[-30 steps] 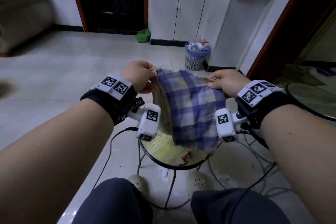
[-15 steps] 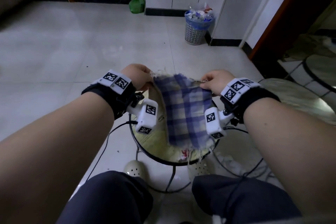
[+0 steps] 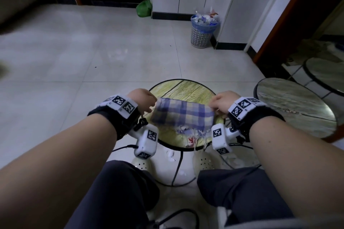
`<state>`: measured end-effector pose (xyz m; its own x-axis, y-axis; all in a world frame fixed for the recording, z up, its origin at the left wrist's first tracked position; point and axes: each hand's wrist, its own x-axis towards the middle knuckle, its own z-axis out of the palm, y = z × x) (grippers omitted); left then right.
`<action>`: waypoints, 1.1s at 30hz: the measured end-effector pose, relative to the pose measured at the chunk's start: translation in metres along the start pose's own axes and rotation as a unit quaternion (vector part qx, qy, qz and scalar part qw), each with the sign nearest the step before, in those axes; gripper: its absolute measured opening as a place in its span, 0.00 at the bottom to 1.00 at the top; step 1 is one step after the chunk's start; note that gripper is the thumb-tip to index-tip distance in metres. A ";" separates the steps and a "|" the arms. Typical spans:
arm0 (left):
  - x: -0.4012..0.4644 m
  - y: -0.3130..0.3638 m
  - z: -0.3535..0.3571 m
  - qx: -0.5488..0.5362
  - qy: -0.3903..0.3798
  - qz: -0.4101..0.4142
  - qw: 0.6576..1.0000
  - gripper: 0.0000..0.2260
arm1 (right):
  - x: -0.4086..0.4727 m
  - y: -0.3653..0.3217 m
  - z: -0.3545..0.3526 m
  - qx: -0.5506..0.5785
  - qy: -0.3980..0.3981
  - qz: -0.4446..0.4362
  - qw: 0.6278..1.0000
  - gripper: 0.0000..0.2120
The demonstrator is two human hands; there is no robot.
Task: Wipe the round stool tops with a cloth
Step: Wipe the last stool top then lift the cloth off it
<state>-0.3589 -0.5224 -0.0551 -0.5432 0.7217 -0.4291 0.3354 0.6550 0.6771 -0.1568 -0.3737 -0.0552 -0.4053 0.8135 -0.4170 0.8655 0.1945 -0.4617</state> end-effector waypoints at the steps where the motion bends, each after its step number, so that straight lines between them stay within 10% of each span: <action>1: 0.000 0.001 -0.001 -0.024 -0.007 -0.003 1.000 0.10 | 0.003 0.000 0.003 -0.036 0.012 0.036 0.999 0.13; 9: 0.016 -0.008 0.004 -0.229 -0.013 -0.038 0.973 0.04 | 0.020 0.026 0.027 0.181 -0.030 0.137 0.973 0.16; 19: 0.019 -0.023 -0.018 -0.309 0.019 -0.040 0.950 0.03 | 0.001 -0.033 0.012 0.044 -0.025 0.112 0.992 0.10; 25: 0.013 -0.039 -0.025 -0.325 0.032 -0.048 0.944 0.04 | -0.003 -0.071 0.031 0.306 -0.136 0.007 0.942 0.09; 33: 0.015 -0.050 -0.024 -0.337 0.031 -0.066 0.939 0.04 | 0.005 -0.043 0.041 0.222 -0.040 0.083 0.971 0.10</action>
<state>-0.4025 -0.5494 -0.0804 -0.5970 0.6164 -0.5135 -0.2892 0.4317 0.8544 -0.2080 -0.4011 -0.0698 -0.3085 0.7655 -0.5647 0.7149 -0.2051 -0.6685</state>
